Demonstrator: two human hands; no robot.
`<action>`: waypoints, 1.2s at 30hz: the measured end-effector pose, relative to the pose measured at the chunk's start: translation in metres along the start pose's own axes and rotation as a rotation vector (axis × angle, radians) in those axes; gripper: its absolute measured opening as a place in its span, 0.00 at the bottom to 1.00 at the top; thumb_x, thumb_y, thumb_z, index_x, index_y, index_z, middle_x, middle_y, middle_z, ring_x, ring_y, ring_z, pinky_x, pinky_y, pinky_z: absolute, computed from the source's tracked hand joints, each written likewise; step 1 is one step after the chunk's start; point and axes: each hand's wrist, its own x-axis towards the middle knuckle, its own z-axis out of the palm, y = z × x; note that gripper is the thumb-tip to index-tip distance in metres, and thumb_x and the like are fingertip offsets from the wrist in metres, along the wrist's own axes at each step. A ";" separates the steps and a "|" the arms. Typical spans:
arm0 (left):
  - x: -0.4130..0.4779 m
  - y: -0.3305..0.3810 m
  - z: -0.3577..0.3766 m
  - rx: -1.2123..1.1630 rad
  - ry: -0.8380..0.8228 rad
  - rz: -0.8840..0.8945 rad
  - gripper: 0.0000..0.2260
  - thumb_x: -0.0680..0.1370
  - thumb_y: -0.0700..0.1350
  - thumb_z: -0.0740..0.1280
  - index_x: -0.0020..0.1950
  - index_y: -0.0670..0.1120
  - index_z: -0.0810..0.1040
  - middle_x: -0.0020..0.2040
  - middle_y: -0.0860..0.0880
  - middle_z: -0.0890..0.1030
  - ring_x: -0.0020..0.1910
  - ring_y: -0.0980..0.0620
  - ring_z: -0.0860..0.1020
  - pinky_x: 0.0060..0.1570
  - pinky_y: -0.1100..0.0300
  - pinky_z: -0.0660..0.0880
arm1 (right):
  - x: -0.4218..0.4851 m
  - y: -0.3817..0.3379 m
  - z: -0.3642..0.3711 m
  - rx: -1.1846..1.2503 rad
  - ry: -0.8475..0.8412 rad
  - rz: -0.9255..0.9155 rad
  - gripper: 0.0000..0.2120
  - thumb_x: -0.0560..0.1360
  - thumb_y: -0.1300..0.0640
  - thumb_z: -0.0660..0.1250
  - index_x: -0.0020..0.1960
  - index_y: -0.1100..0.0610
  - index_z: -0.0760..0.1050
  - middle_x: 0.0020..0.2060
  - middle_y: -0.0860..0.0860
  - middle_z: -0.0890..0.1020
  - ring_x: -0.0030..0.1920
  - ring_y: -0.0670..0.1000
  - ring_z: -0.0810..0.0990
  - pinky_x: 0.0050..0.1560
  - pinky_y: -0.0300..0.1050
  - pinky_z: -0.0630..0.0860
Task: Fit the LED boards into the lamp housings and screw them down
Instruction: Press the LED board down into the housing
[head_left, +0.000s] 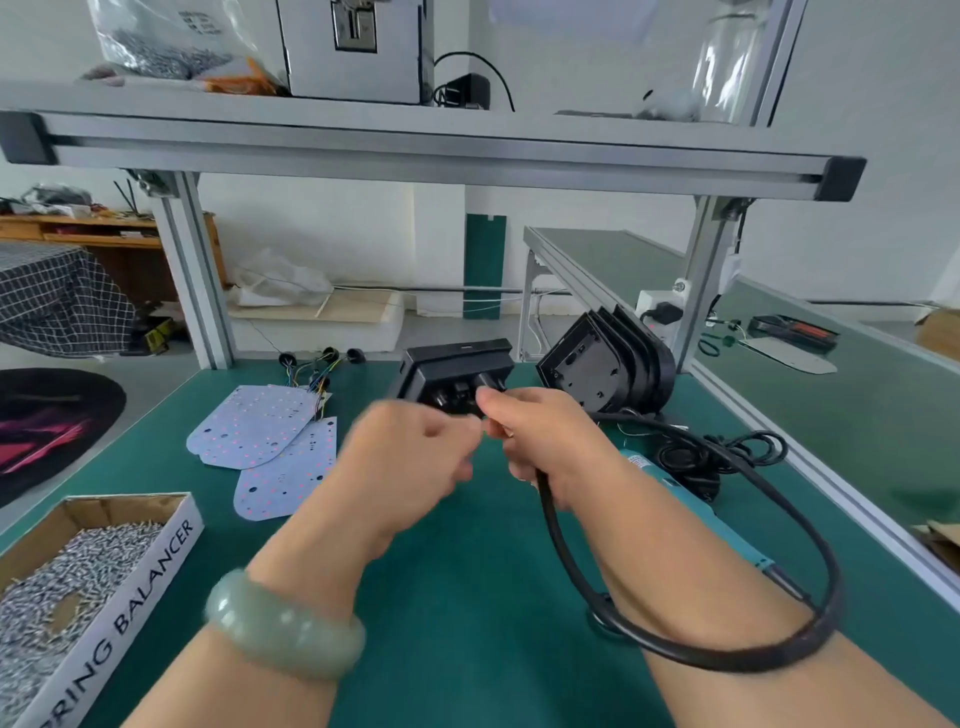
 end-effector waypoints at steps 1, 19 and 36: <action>-0.004 -0.001 -0.009 0.008 0.216 0.143 0.10 0.73 0.52 0.68 0.38 0.47 0.80 0.34 0.54 0.82 0.35 0.56 0.77 0.42 0.54 0.78 | 0.000 0.001 -0.002 0.058 -0.011 0.005 0.09 0.77 0.54 0.68 0.49 0.60 0.77 0.33 0.50 0.79 0.19 0.43 0.61 0.21 0.36 0.59; 0.006 -0.030 -0.012 -0.012 0.271 0.386 0.12 0.71 0.43 0.73 0.38 0.58 0.75 0.30 0.68 0.77 0.31 0.68 0.75 0.30 0.76 0.67 | -0.001 0.032 0.028 0.728 -0.097 -0.158 0.07 0.76 0.69 0.64 0.49 0.60 0.79 0.38 0.53 0.86 0.37 0.47 0.84 0.40 0.36 0.79; 0.001 -0.037 -0.004 -0.054 0.340 0.414 0.13 0.72 0.42 0.74 0.41 0.60 0.76 0.34 0.67 0.80 0.32 0.67 0.76 0.32 0.77 0.69 | 0.001 0.028 0.030 0.866 -0.176 0.054 0.08 0.78 0.67 0.63 0.56 0.65 0.75 0.36 0.55 0.84 0.33 0.47 0.83 0.32 0.34 0.78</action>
